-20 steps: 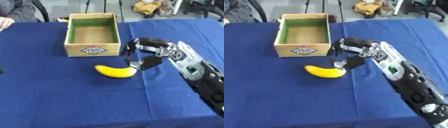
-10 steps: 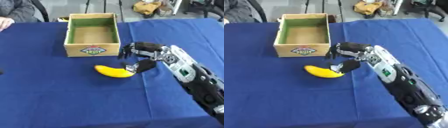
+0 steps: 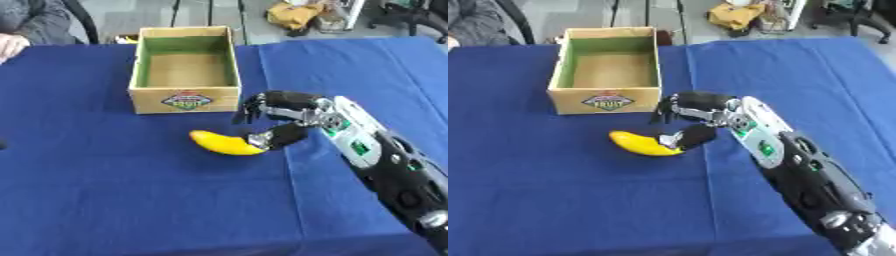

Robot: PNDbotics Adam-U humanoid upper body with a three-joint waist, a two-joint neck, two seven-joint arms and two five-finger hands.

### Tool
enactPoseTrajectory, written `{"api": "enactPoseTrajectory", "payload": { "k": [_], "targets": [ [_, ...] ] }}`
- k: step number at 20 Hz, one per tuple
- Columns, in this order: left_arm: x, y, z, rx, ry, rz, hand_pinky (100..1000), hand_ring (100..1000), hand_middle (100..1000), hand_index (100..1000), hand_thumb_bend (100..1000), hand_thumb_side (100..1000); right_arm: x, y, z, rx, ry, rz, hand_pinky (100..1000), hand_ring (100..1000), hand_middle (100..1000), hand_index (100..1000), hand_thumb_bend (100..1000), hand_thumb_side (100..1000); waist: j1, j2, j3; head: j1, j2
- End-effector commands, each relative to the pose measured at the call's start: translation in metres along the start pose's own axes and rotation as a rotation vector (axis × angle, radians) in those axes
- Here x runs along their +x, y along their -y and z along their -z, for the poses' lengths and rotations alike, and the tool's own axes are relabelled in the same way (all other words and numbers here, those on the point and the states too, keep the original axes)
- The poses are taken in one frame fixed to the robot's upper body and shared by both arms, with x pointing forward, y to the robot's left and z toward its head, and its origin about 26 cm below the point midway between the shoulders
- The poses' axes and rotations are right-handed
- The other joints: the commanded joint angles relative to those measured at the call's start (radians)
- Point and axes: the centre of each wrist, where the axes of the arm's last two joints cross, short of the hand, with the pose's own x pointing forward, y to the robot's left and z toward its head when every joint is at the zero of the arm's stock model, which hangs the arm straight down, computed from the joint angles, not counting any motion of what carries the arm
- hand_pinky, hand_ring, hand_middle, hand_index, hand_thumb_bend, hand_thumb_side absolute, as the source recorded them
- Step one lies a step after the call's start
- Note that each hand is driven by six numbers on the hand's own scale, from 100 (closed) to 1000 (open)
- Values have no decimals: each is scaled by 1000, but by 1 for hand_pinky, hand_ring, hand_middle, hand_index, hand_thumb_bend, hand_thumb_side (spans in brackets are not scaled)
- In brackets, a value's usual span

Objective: Pick up objects on the table and place them in the box.

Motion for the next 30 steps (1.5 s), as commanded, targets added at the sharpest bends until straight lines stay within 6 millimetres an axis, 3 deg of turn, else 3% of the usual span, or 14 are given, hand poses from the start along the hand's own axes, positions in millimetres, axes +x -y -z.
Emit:
{"api": "enactPoseTrajectory", "payload": {
  "k": [1, 30],
  "targets": [
    [5, -2, 3, -9, 19, 11, 522, 481, 551, 640, 178, 1000, 0, 8, 0, -5, -5, -41, 685, 708, 732, 846, 100, 841, 3, -14, 2, -3, 5],
    [5, -2, 2, -10, 16, 11, 521, 482, 551, 640, 175, 1000, 4, -8, 12, 59, 6, -96, 700, 740, 769, 881, 100, 903, 5, -13, 2, -9, 5]
  ]
}}
